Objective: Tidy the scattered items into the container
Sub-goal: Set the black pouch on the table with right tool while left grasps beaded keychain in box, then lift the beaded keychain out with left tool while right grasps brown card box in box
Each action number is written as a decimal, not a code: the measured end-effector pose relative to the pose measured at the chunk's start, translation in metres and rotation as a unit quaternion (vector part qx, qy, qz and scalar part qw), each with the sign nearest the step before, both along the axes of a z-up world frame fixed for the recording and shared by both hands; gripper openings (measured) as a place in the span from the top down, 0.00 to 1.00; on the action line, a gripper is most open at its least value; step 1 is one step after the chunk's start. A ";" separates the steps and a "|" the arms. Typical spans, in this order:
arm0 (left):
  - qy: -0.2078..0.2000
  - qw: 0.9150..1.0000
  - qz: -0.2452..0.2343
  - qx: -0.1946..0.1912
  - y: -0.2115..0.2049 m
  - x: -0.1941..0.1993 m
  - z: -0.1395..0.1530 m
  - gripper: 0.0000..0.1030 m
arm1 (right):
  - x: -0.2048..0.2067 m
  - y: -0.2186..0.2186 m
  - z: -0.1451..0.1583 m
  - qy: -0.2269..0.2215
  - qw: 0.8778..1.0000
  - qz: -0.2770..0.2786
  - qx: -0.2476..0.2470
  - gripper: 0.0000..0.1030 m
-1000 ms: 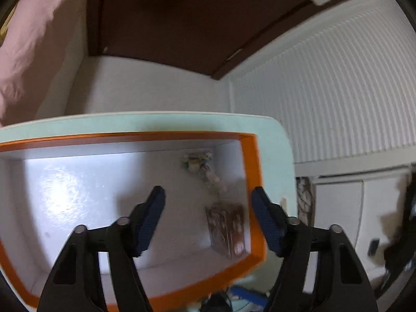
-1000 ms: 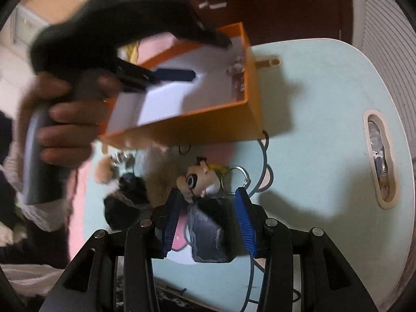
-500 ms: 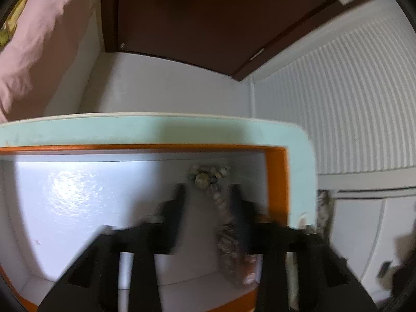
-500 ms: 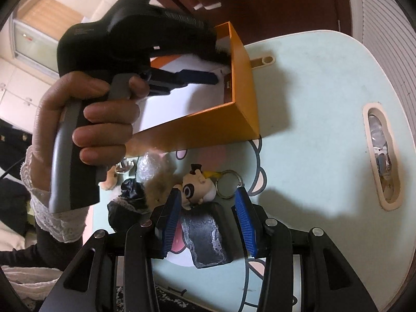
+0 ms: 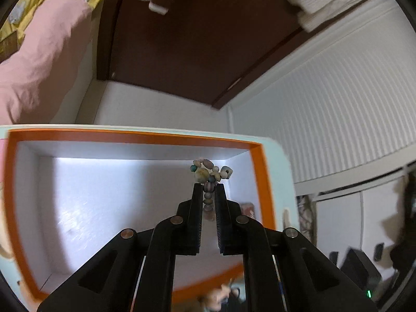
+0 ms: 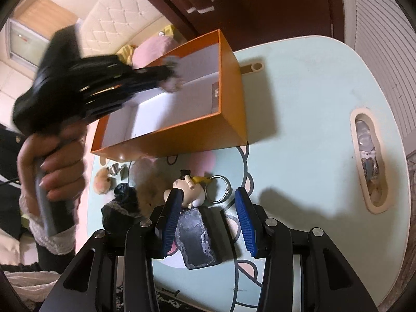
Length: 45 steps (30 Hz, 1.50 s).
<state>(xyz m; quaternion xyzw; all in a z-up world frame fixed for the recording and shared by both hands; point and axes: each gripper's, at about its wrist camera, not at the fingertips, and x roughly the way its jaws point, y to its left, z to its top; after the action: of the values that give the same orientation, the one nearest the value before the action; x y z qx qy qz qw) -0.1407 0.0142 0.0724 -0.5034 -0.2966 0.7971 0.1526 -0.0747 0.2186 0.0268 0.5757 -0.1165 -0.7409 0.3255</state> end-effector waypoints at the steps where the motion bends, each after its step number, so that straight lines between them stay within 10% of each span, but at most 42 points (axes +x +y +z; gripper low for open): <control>1: 0.012 1.000 -0.002 0.004 -0.006 0.010 0.006 0.91 | 0.000 -0.003 0.001 0.001 1.000 0.000 0.001 0.60; 19: 0.072 0.996 0.030 -0.039 -0.087 0.205 -0.034 0.90 | -0.024 -0.012 0.034 0.070 0.995 0.005 0.070 0.60; 24: 0.067 0.995 0.037 -0.059 -0.085 0.224 -0.051 0.90 | -0.049 -0.029 0.037 0.077 0.986 -0.004 0.146 0.60; 45: 0.091 0.991 0.048 -0.080 -0.109 0.241 -0.037 0.90 | -0.060 -0.056 0.067 0.072 0.991 0.033 0.107 0.58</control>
<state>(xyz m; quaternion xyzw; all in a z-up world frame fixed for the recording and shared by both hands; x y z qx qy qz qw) 0.1001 -0.0951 0.0350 -0.4244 -0.2409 0.8671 0.0998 -0.1349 0.1622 0.0935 0.5555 0.0063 -0.7778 0.2939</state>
